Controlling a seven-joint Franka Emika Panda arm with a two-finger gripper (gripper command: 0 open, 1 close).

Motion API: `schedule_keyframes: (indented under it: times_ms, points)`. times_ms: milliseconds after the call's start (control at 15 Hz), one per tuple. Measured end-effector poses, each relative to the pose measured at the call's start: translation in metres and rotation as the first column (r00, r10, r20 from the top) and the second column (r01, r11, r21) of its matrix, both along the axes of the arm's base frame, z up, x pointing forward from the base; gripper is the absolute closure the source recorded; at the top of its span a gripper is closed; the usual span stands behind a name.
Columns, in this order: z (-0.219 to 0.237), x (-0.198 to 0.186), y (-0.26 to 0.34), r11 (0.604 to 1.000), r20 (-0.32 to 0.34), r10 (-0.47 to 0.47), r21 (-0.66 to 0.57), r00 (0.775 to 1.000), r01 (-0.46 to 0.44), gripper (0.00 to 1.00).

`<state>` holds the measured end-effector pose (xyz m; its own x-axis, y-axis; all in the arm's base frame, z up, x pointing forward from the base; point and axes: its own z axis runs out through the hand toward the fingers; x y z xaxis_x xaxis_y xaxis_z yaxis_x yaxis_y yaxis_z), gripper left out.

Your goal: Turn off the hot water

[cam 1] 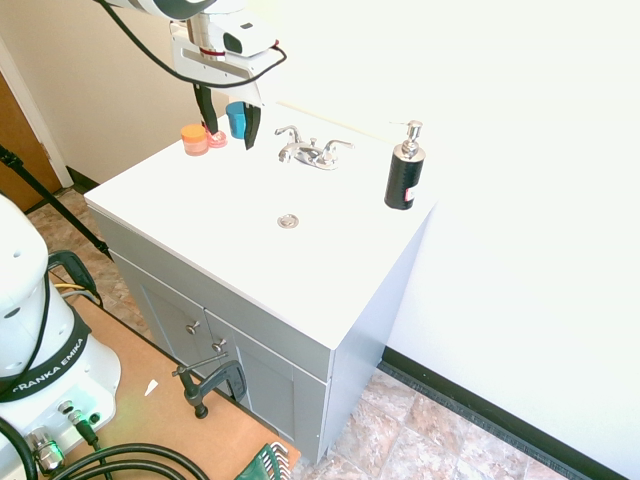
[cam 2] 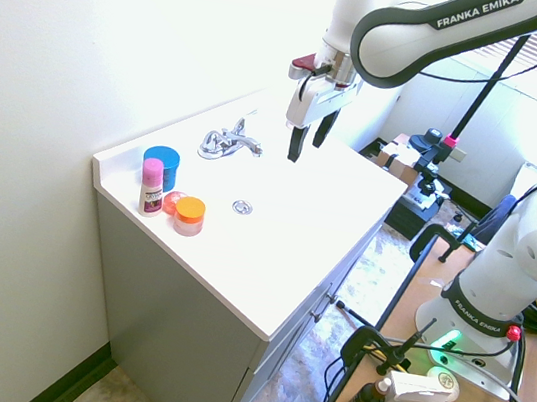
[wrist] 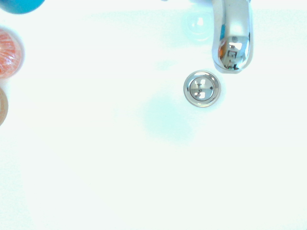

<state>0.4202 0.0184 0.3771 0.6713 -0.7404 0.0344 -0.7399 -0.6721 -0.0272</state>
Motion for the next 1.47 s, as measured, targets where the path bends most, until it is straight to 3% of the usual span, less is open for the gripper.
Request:
schedule_keyframes:
  times_ms: [133, 467, 867, 1467]
  points:
    - [0.001, 0.004, 0.000, 1.000, 0.013, -0.002, -0.001, 1.000, 0.002, 0.00]
    - [-0.015, 0.074, 0.004, 0.990, 0.144, -0.046, -0.127, 0.989, 0.064, 0.00]
    - [-0.063, 0.124, -0.002, 0.959, 0.188, -0.076, -0.255, 0.979, 0.124, 0.00]
    - [-0.076, 0.152, 0.016, 0.964, 0.187, -0.068, -0.241, 0.980, 0.113, 0.00]
